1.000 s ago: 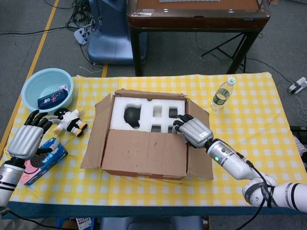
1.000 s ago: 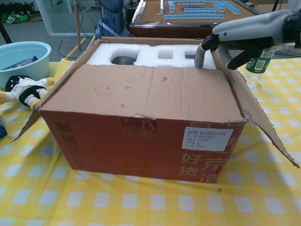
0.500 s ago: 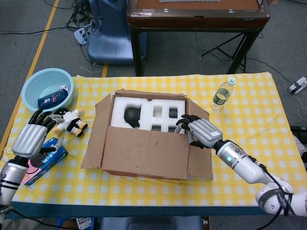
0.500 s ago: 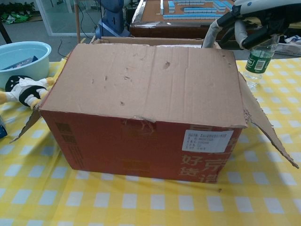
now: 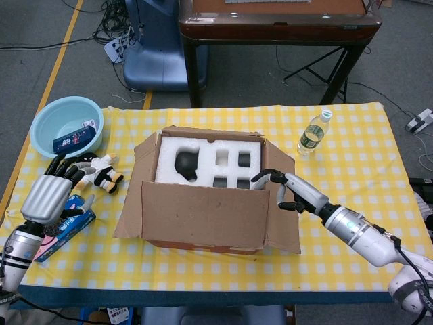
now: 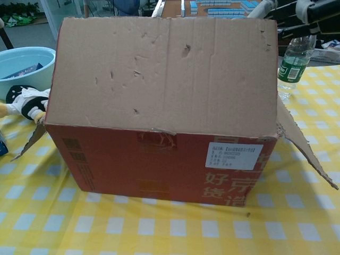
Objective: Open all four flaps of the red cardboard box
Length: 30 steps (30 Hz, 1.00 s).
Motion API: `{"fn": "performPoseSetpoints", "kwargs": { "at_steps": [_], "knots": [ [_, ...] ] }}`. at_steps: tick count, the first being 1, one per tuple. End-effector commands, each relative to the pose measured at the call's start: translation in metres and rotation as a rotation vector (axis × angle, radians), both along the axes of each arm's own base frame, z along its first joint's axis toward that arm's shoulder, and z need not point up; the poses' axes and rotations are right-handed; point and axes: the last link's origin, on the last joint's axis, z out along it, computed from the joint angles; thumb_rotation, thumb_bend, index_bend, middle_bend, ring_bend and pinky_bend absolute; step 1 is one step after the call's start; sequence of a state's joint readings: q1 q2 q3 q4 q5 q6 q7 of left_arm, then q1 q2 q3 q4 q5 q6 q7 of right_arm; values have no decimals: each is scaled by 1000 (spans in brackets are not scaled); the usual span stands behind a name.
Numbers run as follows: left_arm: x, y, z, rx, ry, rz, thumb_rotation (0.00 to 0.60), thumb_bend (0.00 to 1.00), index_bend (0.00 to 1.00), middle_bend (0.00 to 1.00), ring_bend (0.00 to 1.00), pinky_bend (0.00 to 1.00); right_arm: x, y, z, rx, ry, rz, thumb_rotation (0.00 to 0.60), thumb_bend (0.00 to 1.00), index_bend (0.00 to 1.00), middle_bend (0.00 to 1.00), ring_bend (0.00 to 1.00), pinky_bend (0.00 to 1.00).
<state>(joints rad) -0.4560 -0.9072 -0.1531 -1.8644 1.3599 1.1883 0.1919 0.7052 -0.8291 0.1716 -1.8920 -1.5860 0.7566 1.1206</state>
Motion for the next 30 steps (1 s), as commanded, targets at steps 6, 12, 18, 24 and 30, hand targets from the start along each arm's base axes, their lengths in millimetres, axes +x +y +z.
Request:
{"fn": "performPoseSetpoints", "kwargs": {
  "at_steps": [6,12,18,24,30],
  "knots": [
    [5,-1,0,5,13,-7,401,425,288,218,106,0,-30,20,16,280,-295,34,600,1000,357,208,70,108],
    [5,-2,-1,3,16,-1,401,424,288,217,106,0,-37,28,16,382,-369,49,600,1000,357,208,70,108],
    [5,-2,-1,4,21,-1,405,425,288,217,106,0,-36,39,11,452,-362,98,600,1000,357,208,69,108],
    [5,-2,-2,3,25,0,403,425,288,217,106,0,-33,48,7,508,-322,138,600,1000,357,208,70,108],
    [4,-2,-1,5,22,1,402,425,288,217,106,0,-31,48,10,486,-309,136,600,1000,357,208,70,108]
  ]
}}
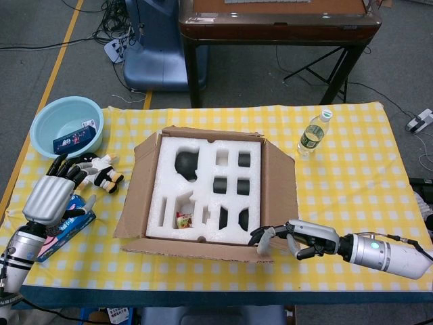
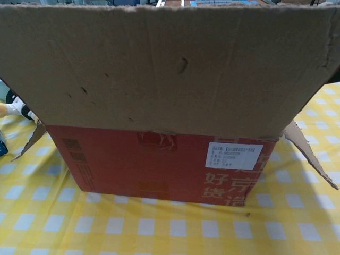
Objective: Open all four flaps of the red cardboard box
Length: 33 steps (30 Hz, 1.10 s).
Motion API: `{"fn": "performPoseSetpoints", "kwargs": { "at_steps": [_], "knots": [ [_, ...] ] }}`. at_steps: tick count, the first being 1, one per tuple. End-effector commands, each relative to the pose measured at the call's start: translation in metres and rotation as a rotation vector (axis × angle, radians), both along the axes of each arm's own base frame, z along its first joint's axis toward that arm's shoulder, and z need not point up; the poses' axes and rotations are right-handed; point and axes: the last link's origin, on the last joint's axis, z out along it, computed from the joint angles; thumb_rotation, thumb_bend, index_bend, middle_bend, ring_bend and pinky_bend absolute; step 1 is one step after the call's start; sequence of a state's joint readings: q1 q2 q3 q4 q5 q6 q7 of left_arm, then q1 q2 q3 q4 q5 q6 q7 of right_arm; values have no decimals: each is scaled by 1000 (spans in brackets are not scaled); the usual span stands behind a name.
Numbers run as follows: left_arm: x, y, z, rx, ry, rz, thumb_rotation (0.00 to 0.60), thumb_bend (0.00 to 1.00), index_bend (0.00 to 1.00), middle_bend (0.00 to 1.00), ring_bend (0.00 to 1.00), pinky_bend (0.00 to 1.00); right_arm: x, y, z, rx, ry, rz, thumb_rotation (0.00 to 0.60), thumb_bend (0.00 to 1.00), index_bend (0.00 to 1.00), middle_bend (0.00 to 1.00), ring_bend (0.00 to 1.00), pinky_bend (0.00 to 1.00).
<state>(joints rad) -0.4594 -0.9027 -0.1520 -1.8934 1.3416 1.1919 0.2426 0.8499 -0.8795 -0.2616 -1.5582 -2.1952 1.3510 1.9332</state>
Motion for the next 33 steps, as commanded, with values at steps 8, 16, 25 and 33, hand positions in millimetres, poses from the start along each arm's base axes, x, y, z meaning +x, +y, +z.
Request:
{"fn": "performPoseSetpoints", "kwargs": {
  "at_steps": [8,16,25,33],
  "knots": [
    [-1,-1,1,0,-1,4,403,425,288,217,106,0,4,4,-8,38,45,40,600,1000,357,202,69,108],
    [-7,-1,2,7,-9,15,405,425,288,217,107,0,-12,-3,10,-259,183,43,600,1000,357,202,70,108],
    [-28,-4,6,54,-7,68,403,425,288,217,108,0,-48,7,26,-621,417,-43,600,902,303,202,70,108],
    [-49,-13,13,128,-10,115,479,425,288,217,108,0,-87,20,36,-929,662,-118,600,748,251,180,70,109]
  ]
}}
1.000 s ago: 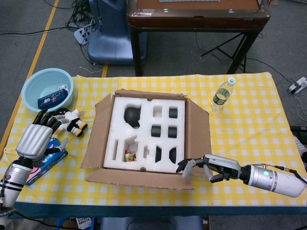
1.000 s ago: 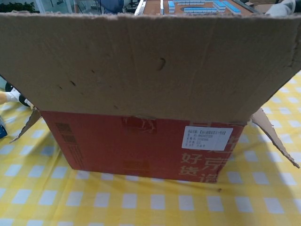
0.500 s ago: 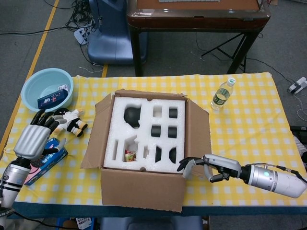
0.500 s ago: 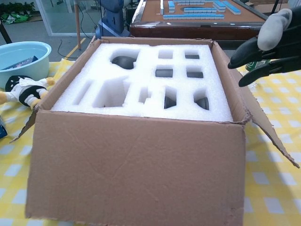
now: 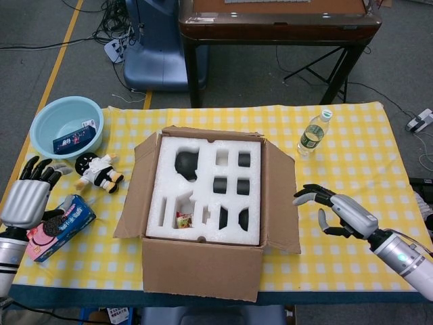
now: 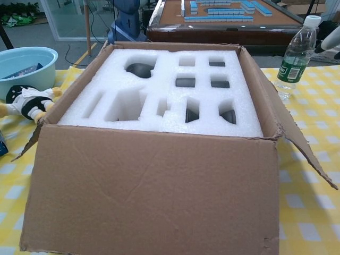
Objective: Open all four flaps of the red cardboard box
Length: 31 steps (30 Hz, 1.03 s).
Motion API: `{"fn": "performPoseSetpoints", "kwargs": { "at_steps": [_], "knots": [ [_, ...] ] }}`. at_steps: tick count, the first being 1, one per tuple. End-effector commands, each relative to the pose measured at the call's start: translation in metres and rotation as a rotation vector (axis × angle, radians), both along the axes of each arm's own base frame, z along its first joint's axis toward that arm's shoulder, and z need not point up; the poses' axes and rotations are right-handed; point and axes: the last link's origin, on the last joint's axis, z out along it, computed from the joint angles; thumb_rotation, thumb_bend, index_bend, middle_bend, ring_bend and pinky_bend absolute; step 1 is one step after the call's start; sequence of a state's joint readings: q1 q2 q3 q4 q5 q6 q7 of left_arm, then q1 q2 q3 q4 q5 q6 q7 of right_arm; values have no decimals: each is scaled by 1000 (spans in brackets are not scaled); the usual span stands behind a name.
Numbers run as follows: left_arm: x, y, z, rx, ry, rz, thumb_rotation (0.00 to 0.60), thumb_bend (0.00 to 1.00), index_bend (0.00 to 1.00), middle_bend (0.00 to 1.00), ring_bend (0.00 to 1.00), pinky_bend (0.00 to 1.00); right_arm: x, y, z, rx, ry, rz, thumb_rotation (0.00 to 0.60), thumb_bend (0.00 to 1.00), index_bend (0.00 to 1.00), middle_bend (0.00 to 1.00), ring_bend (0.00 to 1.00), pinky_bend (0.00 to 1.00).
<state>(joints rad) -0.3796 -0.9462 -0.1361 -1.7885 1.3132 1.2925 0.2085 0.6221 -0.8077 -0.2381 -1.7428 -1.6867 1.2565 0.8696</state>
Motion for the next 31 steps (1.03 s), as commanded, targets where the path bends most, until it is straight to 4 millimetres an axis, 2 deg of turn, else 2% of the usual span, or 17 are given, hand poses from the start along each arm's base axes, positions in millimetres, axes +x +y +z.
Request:
{"fn": "performPoseSetpoints", "kwargs": {
  "at_steps": [1,12,17,24,31],
  "knots": [
    [-8,-5,1,16,-10,22,481,425,288,217,108,0,-29,15,8,-223,130,-104,600,738,249,179,70,109],
    [-29,-35,-1,82,-18,63,486,424,281,214,108,0,-58,44,12,-477,366,-139,600,719,223,168,70,109],
    [-39,-52,-3,102,-14,83,490,425,280,210,108,0,-64,57,11,-525,398,-160,600,706,223,168,69,109],
    [-47,-73,-9,106,-34,116,490,425,280,210,108,0,-72,61,14,-555,438,-187,600,706,222,168,70,109],
    [-53,-81,-12,122,-40,136,492,425,279,210,108,0,-77,64,10,-563,456,-215,600,706,208,168,69,108]
  ]
}}
